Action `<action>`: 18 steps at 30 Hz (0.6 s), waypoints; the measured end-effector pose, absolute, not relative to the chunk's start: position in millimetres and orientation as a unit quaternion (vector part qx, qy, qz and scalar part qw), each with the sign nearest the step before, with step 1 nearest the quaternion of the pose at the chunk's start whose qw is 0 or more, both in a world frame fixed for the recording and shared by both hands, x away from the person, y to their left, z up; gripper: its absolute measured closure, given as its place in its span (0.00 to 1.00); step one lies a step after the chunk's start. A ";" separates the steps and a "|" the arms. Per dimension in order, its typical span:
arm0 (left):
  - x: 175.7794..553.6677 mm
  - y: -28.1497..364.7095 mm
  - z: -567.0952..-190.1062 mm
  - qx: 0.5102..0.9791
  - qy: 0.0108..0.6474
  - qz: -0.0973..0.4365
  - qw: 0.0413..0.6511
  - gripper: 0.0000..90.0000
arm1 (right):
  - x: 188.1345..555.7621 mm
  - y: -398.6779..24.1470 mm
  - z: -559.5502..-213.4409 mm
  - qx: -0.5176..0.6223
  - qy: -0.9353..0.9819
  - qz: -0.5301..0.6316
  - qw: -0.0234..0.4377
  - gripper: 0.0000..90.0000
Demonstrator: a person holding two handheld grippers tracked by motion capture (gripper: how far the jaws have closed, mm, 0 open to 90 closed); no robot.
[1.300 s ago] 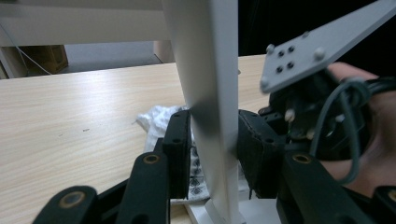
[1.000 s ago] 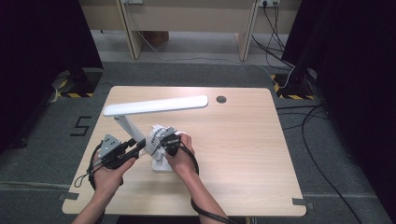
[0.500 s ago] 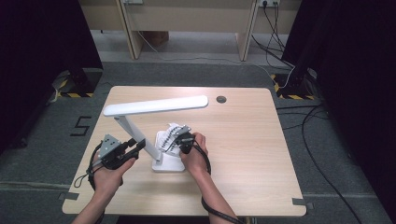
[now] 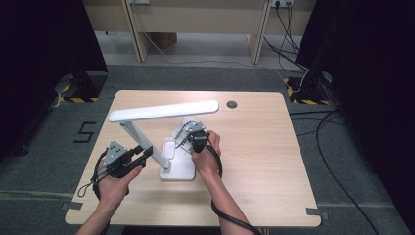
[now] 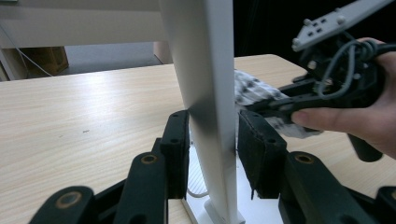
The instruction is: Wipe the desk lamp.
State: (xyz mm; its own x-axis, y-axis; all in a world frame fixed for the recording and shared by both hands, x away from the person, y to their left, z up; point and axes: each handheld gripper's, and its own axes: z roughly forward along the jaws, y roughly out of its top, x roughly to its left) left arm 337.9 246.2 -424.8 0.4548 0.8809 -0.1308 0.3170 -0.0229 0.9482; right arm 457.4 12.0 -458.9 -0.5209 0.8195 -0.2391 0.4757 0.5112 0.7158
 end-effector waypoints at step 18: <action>337.4 246.5 -424.8 0.663 0.449 0.263 0.538 0.70 | 470.3 62.0 -485.8 0.350 0.857 0.293 0.241 0.90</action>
State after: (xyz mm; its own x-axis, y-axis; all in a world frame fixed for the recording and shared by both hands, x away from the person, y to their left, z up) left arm 337.4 246.5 -424.8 0.4580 0.8786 -0.1350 0.3123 -0.0169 0.9498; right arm 470.3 62.0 -485.8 -0.6393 0.7403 -0.2081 0.4575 0.5837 0.6709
